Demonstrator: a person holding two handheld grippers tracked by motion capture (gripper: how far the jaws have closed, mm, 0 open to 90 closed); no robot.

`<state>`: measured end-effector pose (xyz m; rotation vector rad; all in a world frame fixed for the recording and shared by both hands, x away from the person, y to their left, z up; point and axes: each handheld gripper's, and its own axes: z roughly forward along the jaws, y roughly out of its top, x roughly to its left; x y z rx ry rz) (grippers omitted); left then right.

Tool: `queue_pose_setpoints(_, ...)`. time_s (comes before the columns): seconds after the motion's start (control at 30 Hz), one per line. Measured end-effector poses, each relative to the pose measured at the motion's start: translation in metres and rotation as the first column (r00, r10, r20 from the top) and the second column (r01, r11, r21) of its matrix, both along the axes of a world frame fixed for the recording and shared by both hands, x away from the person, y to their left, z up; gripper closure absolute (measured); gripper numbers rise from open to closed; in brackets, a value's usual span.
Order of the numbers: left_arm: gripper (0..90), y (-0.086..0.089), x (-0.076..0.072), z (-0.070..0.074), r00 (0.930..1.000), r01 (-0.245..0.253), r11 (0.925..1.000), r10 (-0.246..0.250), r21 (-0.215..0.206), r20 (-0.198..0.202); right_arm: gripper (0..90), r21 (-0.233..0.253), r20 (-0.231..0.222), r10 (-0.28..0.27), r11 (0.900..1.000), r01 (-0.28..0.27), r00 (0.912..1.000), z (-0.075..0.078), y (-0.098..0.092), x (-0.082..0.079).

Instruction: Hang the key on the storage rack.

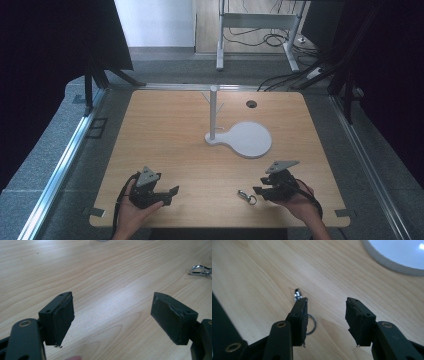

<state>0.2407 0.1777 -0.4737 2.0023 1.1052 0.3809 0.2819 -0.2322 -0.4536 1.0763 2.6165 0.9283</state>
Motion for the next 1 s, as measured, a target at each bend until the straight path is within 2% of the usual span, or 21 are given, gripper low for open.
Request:
queue_pose_setpoints(0.07,19.3,0.000,-0.001,0.001,1.0000,0.006,1.0000,-0.006,0.005,-0.003,53.7,-0.011,-0.022,0.005,1.000,-0.005,0.9998,0.001,0.004,0.000)
queue_pose_setpoints(0.1,19.4,0.000,-0.001,0.002,0.9999,0.010,0.9999,-0.010,0.002,-0.005,54.8,-0.035,-0.029,0.004,0.999,-0.005,0.9996,0.001,0.009,0.002)
queue_pose_setpoints(0.17,19.4,0.001,-0.002,0.004,0.9999,0.013,0.9999,-0.013,-0.002,-0.003,55.3,-0.041,-0.035,0.009,0.999,-0.011,0.9994,0.002,0.011,0.002)
queue_pose_setpoints(0.23,19.5,0.002,-0.003,0.005,0.9999,0.011,0.9999,-0.011,-0.006,0.000,56.5,-0.059,-0.066,0.032,0.998,-0.036,0.9973,0.001,0.019,0.004)
queue_pose_setpoints(0.27,19.5,0.002,-0.003,0.006,0.9999,0.010,0.9999,-0.010,-0.007,0.001,56.5,-0.059,-0.066,0.032,0.998,-0.036,0.9973,0.001,0.019,0.004)
queue_pose_setpoints(0.3,19.5,0.003,-0.003,0.006,0.9999,0.011,0.9999,-0.011,-0.006,0.002,56.7,-0.078,-0.084,0.046,0.996,-0.052,0.9954,-0.001,0.025,0.006)
queue_pose_setpoints(0.37,19.5,0.003,-0.004,0.007,0.9999,0.011,0.9999,-0.011,-0.006,0.004,57.0,-0.085,-0.090,0.049,0.995,-0.057,0.9947,-0.002,0.027,0.007)
queue_pose_setpoints(0.5,19.9,0.002,-0.004,0.007,0.9999,0.013,0.9999,-0.013,-0.006,0.008,59.3,-0.121,-0.128,0.087,0.987,-0.102,0.9880,-0.009,0.041,0.007)
queue_pose_setpoints(0.77,19.9,0.000,-0.005,0.006,0.9999,0.016,0.9999,-0.016,0.000,0.004,62.0,-0.140,-0.146,0.107,0.982,-0.128,0.9835,-0.012,0.048,0.005)
queue_pose_setpoints(1.0,20.2,-0.002,-0.007,0.009,0.9996,0.023,0.9997,-0.023,0.000,0.014,65.6,-0.177,-0.164,0.116,0.973,-0.145,0.9796,-0.018,0.053,0.005)
